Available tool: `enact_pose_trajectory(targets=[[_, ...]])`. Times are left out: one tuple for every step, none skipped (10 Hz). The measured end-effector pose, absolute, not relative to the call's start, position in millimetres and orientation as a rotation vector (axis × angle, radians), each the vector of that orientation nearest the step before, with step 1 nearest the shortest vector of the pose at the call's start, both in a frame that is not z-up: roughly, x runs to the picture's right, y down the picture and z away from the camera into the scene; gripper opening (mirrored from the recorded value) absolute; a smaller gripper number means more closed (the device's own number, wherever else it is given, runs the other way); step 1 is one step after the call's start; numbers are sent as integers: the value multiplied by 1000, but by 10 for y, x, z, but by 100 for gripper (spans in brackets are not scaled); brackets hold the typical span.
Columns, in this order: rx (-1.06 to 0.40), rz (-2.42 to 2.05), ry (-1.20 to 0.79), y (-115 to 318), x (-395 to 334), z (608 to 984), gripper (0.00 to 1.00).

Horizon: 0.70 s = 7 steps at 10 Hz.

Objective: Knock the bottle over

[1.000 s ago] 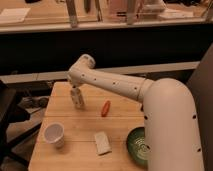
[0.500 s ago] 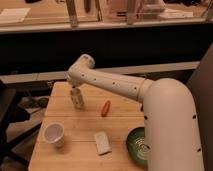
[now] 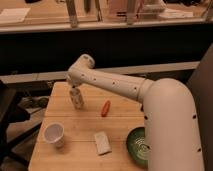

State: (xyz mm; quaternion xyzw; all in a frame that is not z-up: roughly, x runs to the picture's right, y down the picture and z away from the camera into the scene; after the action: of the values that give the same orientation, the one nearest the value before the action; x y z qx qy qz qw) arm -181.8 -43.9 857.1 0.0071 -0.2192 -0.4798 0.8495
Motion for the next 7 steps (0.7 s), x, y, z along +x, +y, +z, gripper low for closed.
enact_pose_trajectory(targets=[[17,-1013,-464,-439,-1820,8569,2],[19,-1016,-466,-442,-1821,8564,2],[22,-1018,-468,-446,-1820,8560,2],[23,-1019,-470,-447,-1818,8557,2],[25,-1021,-472,-446,-1822,8553,2],[25,-1023,-473,-446,-1821,8552,2],[27,-1024,-475,-447,-1817,8552,2]])
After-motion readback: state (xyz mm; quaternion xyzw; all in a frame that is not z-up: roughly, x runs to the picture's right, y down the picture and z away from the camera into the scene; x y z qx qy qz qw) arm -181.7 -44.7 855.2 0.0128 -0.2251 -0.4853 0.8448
